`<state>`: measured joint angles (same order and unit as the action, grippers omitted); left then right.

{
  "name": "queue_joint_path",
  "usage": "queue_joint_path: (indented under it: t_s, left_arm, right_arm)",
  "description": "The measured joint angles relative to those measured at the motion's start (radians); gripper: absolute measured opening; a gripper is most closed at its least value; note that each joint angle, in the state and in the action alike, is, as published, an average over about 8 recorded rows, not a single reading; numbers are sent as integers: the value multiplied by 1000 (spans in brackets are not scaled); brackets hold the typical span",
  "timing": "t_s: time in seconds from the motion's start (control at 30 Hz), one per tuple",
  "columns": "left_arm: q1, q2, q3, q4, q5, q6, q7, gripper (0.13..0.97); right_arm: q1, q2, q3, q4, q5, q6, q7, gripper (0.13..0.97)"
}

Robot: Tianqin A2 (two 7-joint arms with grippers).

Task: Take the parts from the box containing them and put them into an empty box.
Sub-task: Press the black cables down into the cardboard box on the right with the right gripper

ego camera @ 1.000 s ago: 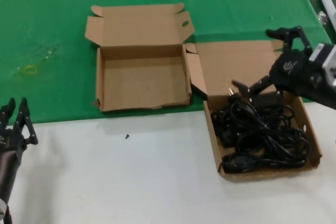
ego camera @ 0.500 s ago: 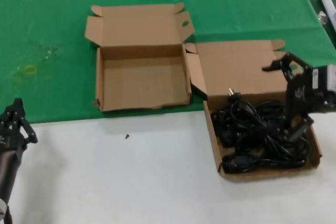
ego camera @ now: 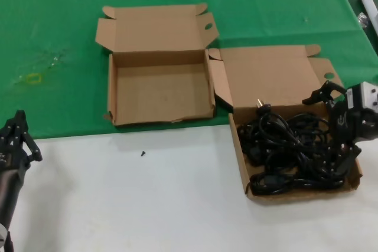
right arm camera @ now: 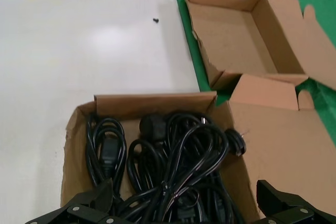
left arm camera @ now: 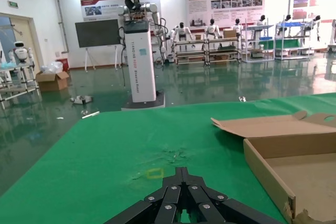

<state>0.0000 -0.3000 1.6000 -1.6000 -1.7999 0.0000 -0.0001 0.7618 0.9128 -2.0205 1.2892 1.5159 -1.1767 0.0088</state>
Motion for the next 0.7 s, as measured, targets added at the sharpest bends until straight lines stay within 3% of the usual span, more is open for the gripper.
queue_joint_path:
  t_s: [0.6,0.7]
  left_arm:
    - [0,0,0,0,0,0,0,143]
    - [0,0,0,0,0,0,0,143]
  right_arm:
    - [5,-60,-4,-66,-68,38,0,937]
    - [2,-63,-4,-64,-71,40,1,899]
